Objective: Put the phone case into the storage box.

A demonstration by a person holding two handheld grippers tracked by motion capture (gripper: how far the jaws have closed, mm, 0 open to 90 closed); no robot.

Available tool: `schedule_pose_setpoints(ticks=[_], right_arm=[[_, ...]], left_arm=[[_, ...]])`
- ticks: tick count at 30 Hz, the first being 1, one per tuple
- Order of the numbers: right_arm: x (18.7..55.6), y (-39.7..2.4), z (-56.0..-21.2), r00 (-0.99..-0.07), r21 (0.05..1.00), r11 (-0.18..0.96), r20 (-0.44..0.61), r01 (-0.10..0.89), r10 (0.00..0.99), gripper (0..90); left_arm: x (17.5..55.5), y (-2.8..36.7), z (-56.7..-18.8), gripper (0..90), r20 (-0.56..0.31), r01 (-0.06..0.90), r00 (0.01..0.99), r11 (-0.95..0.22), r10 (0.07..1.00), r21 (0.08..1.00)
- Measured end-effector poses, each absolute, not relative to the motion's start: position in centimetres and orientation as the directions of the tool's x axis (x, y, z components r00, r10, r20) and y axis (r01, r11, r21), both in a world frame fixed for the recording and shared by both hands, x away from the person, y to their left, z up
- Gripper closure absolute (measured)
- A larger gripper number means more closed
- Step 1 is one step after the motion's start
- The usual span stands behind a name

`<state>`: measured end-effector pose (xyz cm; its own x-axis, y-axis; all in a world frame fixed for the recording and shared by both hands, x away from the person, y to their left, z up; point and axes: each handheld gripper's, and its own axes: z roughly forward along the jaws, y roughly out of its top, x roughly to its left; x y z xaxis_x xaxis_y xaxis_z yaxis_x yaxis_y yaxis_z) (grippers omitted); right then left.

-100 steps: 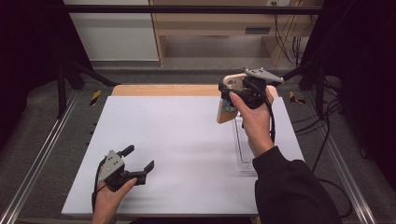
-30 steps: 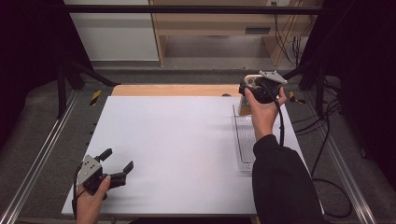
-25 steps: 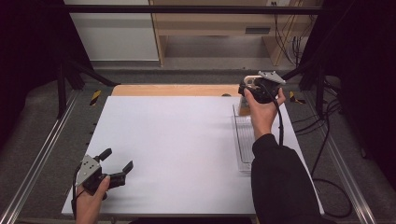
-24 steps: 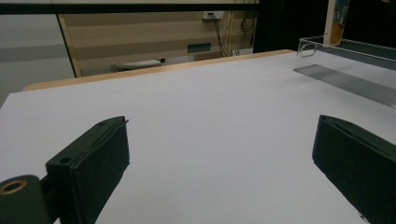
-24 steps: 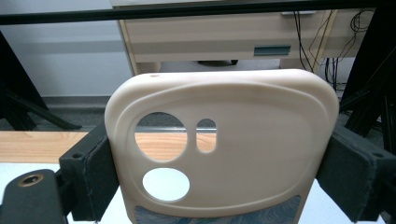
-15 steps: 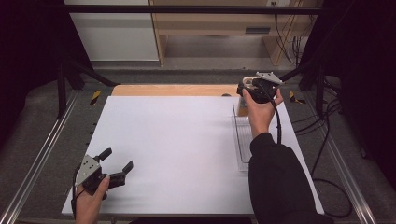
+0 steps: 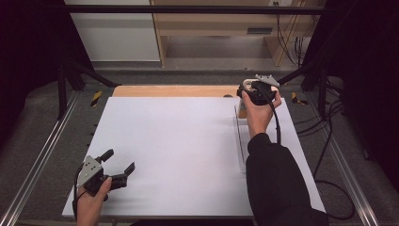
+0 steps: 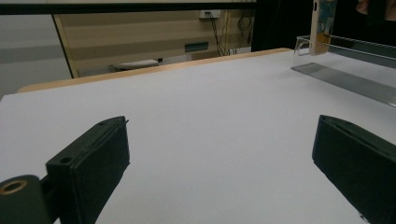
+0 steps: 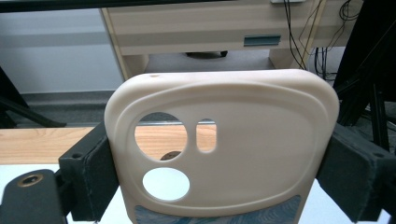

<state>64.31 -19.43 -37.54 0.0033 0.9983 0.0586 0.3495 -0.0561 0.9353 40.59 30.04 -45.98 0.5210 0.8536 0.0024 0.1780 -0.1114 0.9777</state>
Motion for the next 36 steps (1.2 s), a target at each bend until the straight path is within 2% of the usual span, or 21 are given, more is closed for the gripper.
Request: schedule_pose_setpoints(ticks=[36], right_arm=[[64.8,-19.6,-39.3,0.02,0.927,-0.073,0.071,0.367,0.997,11.0]], left_arm=[[40.6,29.9,-46.0,3.6,0.003,0.179,0.528,-0.114,0.849,0.977]])
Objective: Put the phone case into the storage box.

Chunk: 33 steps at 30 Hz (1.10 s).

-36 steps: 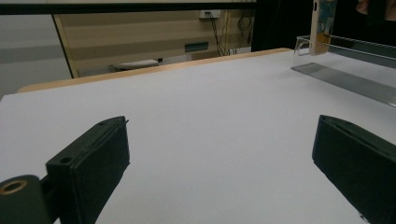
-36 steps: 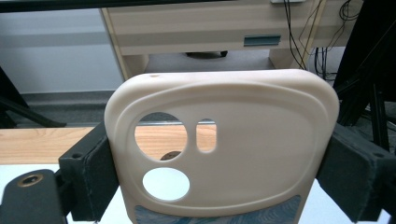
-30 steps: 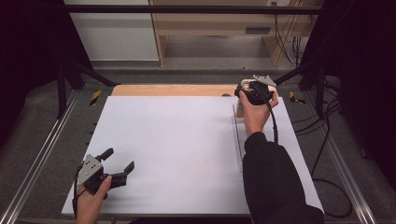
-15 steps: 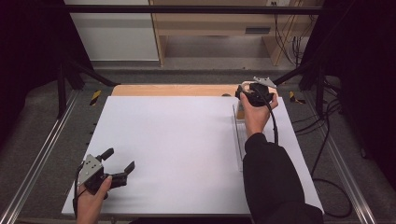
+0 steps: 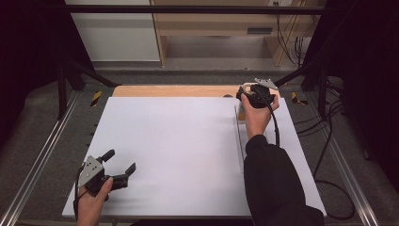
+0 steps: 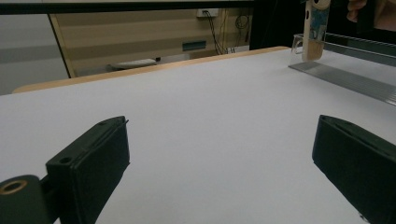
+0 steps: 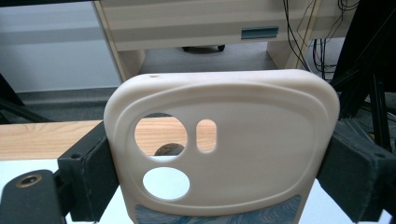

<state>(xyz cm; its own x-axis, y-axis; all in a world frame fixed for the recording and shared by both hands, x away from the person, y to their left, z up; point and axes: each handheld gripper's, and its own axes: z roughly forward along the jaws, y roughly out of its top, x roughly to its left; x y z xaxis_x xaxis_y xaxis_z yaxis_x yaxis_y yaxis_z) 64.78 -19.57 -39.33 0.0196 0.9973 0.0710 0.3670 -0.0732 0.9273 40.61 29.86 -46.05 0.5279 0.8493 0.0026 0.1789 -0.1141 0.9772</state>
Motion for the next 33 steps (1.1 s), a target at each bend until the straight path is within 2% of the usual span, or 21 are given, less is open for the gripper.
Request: schedule_pose_setpoints(ticks=[33], right_arm=[[65.07,-19.34,-39.89,0.011,0.924,-0.064,0.065,0.377,0.998,10.8]], left_arm=[[40.54,29.93,-45.95,3.3,-0.003,0.177,0.525,-0.106,0.851,0.979]])
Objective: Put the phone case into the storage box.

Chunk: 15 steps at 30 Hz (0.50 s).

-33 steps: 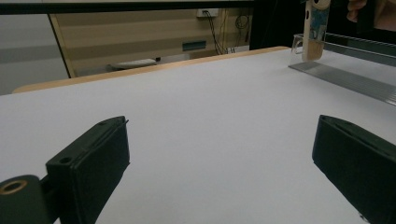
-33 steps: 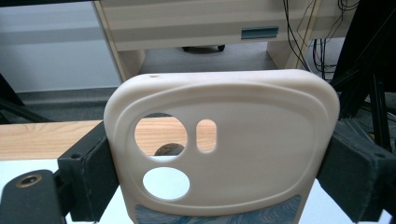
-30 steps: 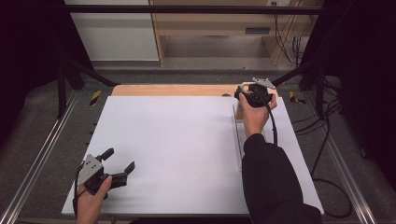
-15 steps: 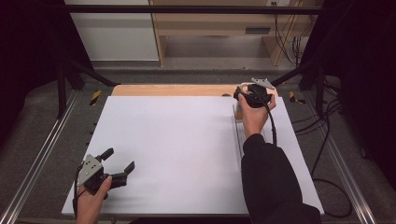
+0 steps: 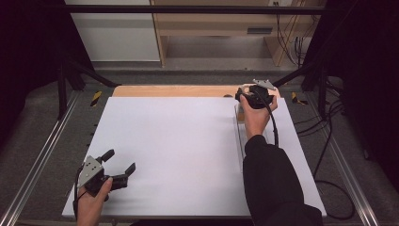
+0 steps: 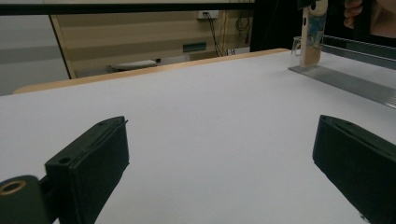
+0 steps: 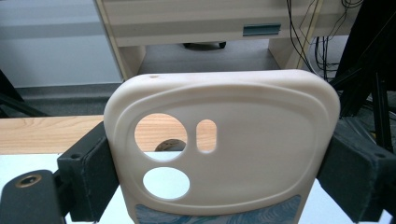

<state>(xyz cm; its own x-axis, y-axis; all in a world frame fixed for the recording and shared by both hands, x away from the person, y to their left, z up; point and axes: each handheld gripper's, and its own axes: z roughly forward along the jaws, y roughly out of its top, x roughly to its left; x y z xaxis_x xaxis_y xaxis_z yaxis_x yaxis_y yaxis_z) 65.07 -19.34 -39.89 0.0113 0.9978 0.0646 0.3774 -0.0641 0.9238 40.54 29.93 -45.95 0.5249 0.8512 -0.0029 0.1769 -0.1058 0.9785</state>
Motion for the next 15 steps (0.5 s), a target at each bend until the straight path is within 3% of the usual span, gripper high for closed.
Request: schedule_pose_setpoints(ticks=[15], right_arm=[[65.25,-19.12,-40.16,0.004,0.922,-0.053,0.056,0.384,0.998,10.7]], left_arm=[[40.51,29.95,-45.92,3.3,-0.008,0.177,0.529,-0.101,0.849,0.979]])
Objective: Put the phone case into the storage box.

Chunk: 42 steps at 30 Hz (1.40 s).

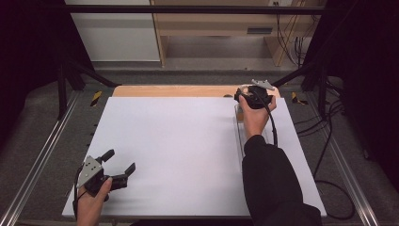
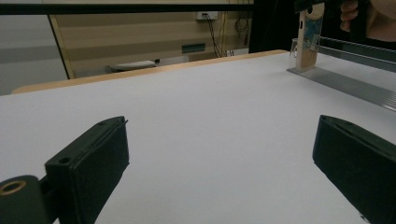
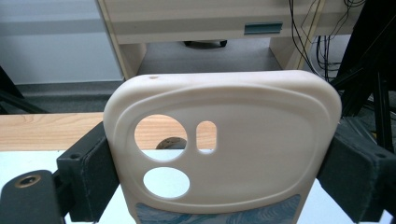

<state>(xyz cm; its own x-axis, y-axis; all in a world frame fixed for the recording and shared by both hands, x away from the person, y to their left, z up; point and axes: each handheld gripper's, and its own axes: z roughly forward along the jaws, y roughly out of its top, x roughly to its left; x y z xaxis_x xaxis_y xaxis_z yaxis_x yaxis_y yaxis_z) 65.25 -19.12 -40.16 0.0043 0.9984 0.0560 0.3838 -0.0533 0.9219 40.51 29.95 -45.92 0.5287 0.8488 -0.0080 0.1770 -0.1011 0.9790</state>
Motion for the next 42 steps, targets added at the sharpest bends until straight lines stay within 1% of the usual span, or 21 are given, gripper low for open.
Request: schedule_pose_setpoints(ticks=[10,18,27,35,39,42], right_arm=[[65.27,-18.83,-40.2,0.002,0.922,-0.039,0.041,0.385,0.999,10.5],[65.29,-18.49,-40.32,-0.011,0.923,-0.006,0.012,0.384,1.0,10.2],[65.31,-18.5,-40.38,-0.021,0.925,0.001,0.008,0.38,1.0,9.9],[65.23,-18.57,-40.4,-0.026,0.919,0.01,0.0,0.395,1.0,9.7],[65.15,-18.68,-40.35,-0.052,0.919,0.012,0.009,0.393,0.999,6.5],[65.12,-18.62,-40.36,-0.053,0.919,0.021,0.0,0.394,0.999,4.6]], left_arm=[[40.52,29.94,-45.92,3.3,-0.007,0.177,0.529,-0.102,0.849,0.979],[40.51,29.87,-45.91,3.3,-0.005,0.176,0.531,-0.104,0.848,0.979],[40.52,29.69,-45.95,3.3,-0.004,0.178,0.536,-0.108,0.844,0.978],[40.49,29.47,-45.97,3.0,0.014,0.179,0.537,-0.13,0.844,0.975],[40.51,29.32,-45.99,3.0,0.022,0.179,0.537,-0.139,0.843,0.974],[40.49,29.23,-46.0,2.9,0.028,0.179,0.537,-0.146,0.843,0.973]])
